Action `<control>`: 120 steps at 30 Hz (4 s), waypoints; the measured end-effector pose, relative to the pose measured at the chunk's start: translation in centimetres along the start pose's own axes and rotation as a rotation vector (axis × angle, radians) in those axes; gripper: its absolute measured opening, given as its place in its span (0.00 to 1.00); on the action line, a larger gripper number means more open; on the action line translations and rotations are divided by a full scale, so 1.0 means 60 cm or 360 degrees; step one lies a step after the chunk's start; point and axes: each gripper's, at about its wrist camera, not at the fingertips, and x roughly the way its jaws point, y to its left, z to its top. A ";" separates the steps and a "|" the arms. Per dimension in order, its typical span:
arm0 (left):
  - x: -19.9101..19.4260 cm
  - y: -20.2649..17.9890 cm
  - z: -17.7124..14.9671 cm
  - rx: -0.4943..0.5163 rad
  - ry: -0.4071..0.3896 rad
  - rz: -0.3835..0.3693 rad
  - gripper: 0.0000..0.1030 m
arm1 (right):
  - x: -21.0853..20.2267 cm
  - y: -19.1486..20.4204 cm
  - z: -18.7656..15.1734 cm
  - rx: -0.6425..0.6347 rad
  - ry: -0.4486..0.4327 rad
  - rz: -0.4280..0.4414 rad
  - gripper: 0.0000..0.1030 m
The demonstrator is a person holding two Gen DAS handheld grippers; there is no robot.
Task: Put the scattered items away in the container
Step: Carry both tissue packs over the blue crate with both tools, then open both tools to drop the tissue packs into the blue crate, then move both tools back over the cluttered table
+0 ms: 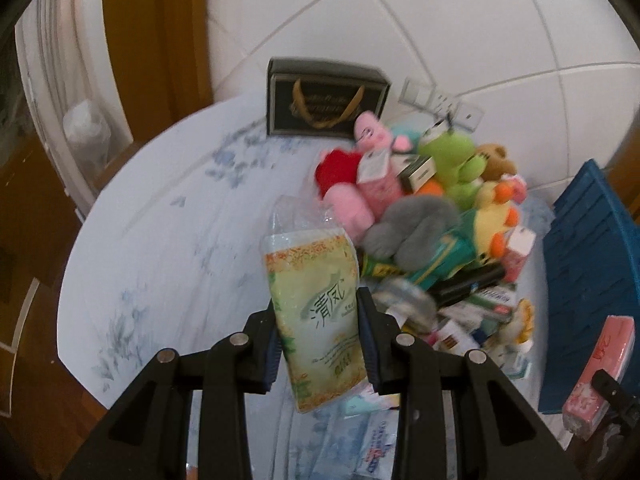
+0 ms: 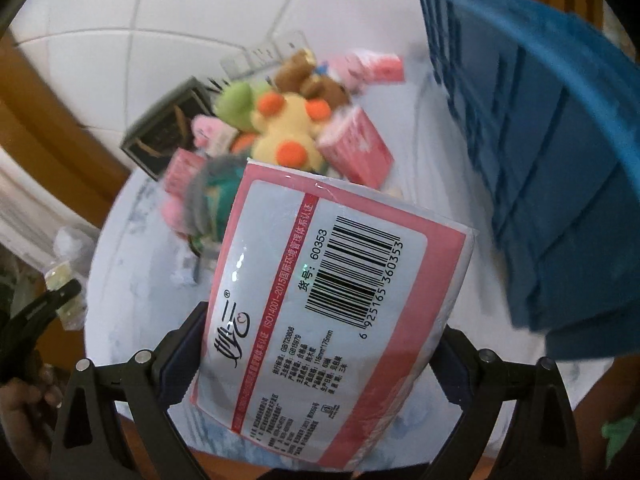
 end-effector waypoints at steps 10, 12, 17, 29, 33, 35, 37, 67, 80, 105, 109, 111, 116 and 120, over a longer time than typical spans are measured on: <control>-0.103 -0.091 0.055 0.0085 -0.0216 -0.0118 0.32 | -0.114 0.013 0.066 -0.0153 -0.0169 0.0136 0.95; -0.118 -0.113 0.060 0.0099 -0.0247 -0.0133 0.32 | -0.136 0.010 0.079 -0.0177 -0.0211 0.0158 0.95; -0.148 -0.173 0.071 0.0149 -0.0286 -0.0195 0.32 | -0.182 -0.003 0.106 -0.0229 -0.0306 0.0192 0.95; -0.206 -0.342 0.064 0.0339 -0.0373 -0.0362 0.32 | -0.251 -0.087 0.148 -0.0260 -0.0476 0.0154 0.95; -0.215 -0.406 0.055 0.0404 -0.0374 -0.0421 0.32 | -0.279 -0.129 0.162 -0.0230 -0.0519 0.0140 0.95; -0.215 -0.435 0.051 0.0437 -0.0362 -0.0457 0.32 | -0.293 -0.152 0.166 -0.0207 -0.0533 0.0134 0.95; -0.214 -0.466 0.046 0.0477 -0.0348 -0.0491 0.32 | -0.308 -0.175 0.171 -0.0184 -0.0555 0.0127 0.95; -0.226 -0.889 -0.062 0.1131 -0.0112 -0.1044 0.32 | -0.392 -0.490 0.193 0.0280 -0.0640 -0.0222 0.95; -0.228 -0.933 -0.070 0.1170 -0.0130 -0.1006 0.99 | -0.419 -0.536 0.205 0.0358 -0.0676 -0.0318 1.00; -0.123 -0.498 0.025 0.0758 -0.0125 -0.0547 0.99 | -0.318 -0.297 0.226 0.0004 -0.0582 0.0032 1.00; -0.092 -0.413 0.029 0.0683 -0.0069 -0.0455 0.99 | -0.291 -0.217 0.230 -0.0133 -0.0548 0.0087 1.00; -0.072 -0.366 0.031 0.0631 -0.0029 -0.0408 0.99 | -0.280 -0.177 0.230 -0.0212 -0.0546 0.0097 1.00; -0.026 -0.277 0.023 0.0593 0.0084 -0.0338 0.99 | -0.239 -0.088 0.203 -0.0332 -0.0542 0.0073 1.00; 0.019 -0.220 0.006 0.0619 0.0178 -0.0279 0.99 | -0.182 -0.042 0.178 -0.0367 -0.0426 0.0066 1.00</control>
